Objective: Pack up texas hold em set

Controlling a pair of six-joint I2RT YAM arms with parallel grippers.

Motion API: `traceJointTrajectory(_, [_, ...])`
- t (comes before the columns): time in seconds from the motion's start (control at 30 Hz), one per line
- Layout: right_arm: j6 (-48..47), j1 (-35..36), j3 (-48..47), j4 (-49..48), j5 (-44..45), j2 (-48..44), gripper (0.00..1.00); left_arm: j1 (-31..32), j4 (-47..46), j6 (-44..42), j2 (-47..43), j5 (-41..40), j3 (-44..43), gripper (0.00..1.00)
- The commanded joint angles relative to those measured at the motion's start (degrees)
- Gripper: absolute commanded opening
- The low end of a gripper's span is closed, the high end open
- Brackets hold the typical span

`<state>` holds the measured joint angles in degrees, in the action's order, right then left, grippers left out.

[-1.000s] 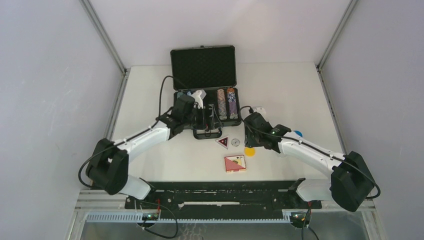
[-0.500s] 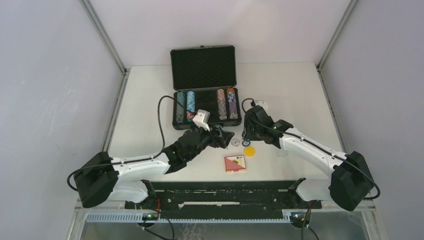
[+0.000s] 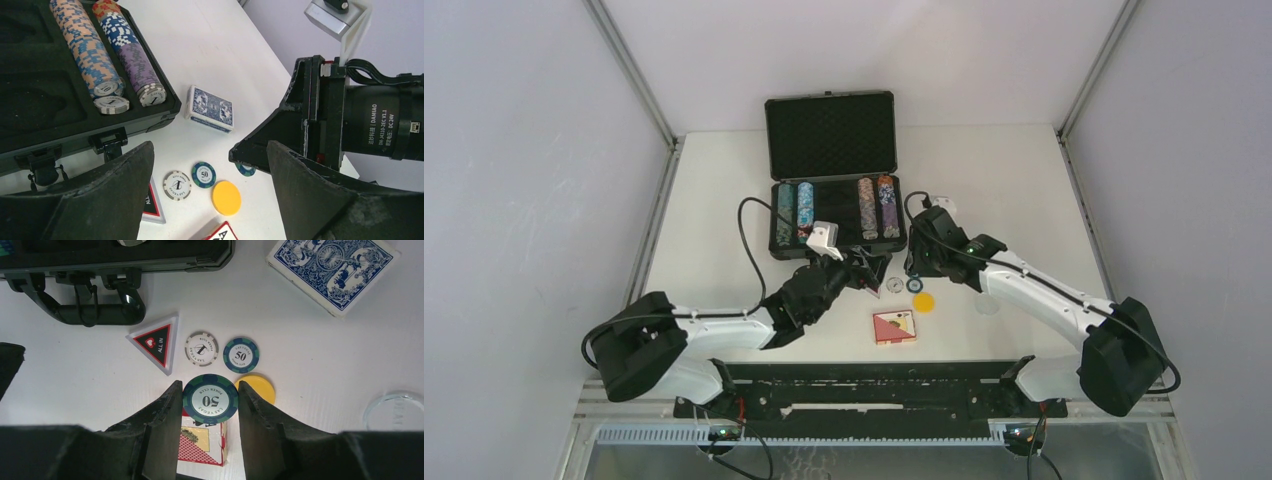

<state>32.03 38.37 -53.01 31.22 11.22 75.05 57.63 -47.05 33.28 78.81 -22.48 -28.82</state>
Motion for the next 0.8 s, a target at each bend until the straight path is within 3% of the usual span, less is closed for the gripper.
traceJointTrajectory(0.0, [-0.1, 0.9, -1.7, -0.6, 0.3, -0.2, 0.31, 0.3, -2.2, -2.3, -1.3, -2.8, -0.3, 0.89])
traceJointTrajectory(0.07, [0.1, 1.3, -1.7, -0.5, 0.6, -0.9, 0.31, 0.3, -3.9, -2.6, -0.7, -3.6, 0.3, 0.90])
traceJointTrajectory(0.2, [0.4, 0.9, -2.0, -0.7, -0.2, -2.1, 0.31, 0.4, -16.6, -5.5, 3.1, 0.1, 3.6, 0.90])
traceJointTrajectory(0.43, [1.1, 0.9, -4.4, -0.4, 0.1, -2.2, 0.32, 1.6, -30.3, -3.0, 12.4, 5.2, 5.0, 0.88])
traceJointTrajectory(0.77, [0.8, 2.2, -7.5, -0.4, 0.7, -2.1, 0.32, 2.7, -30.6, -2.0, 11.8, 5.5, 4.9, 0.86])
